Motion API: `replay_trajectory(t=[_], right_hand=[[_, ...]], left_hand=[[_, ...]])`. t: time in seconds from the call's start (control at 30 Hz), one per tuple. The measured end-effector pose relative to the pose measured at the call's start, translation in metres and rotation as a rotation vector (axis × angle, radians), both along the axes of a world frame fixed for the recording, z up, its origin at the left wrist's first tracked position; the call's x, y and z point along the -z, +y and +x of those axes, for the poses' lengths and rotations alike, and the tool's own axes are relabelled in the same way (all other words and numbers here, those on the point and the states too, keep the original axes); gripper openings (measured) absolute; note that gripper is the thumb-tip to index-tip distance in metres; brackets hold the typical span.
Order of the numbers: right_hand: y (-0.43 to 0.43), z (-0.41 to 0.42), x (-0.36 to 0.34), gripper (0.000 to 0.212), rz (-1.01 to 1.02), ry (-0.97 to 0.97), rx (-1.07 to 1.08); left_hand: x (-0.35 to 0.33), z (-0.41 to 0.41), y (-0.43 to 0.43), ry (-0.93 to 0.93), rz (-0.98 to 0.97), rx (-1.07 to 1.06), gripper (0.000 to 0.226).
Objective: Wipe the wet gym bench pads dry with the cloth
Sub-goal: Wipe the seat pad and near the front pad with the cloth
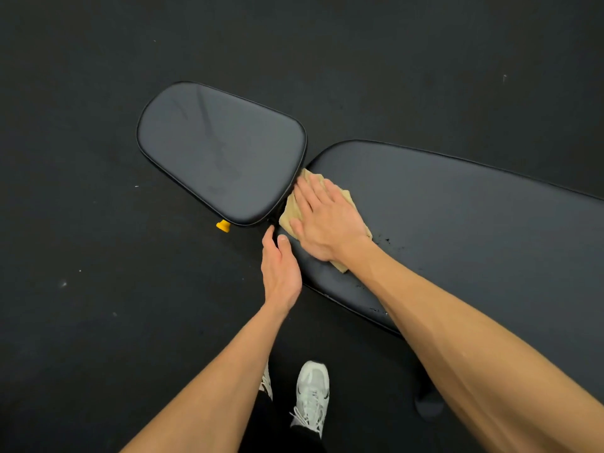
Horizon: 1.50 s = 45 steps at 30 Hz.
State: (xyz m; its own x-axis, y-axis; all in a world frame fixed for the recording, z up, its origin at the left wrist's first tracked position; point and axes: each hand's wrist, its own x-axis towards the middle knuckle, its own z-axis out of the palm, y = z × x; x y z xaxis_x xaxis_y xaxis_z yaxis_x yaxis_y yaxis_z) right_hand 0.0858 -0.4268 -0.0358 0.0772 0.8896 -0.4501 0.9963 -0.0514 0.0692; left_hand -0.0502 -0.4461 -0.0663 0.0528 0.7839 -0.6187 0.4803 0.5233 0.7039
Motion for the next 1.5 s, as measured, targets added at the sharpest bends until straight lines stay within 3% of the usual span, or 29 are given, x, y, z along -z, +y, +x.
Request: replay_trajectory(t=[0.3, 0.5, 0.7, 0.93, 1.5], right_hand=[[-0.068, -0.012, -0.032, 0.074, -0.018, 0.039, -0.039], [-0.138, 0.020, -0.067, 0.080, 0.082, -0.103, 0.205], [-0.105, 0.005, -0.050, 0.082, 0.108, -0.122, 0.342], [-0.055, -0.025, -0.014, 0.074, 0.058, -0.076, 0.200], [-0.163, 0.001, -0.068, 0.077, 0.168, -0.175, 0.333]], left_hand=[[-0.016, 0.013, -0.003, -0.010, -0.123, 0.056, 0.073], [-0.019, 0.011, -0.011, 0.044, -0.112, 0.055, 0.074], [-0.015, 0.001, -0.011, 0.047, -0.111, 0.102, 0.074], [-0.010, 0.004, -0.016, 0.038, -0.074, 0.122, 0.070], [-0.031, -0.013, -0.030, 0.110, -0.036, 0.278, 0.080]])
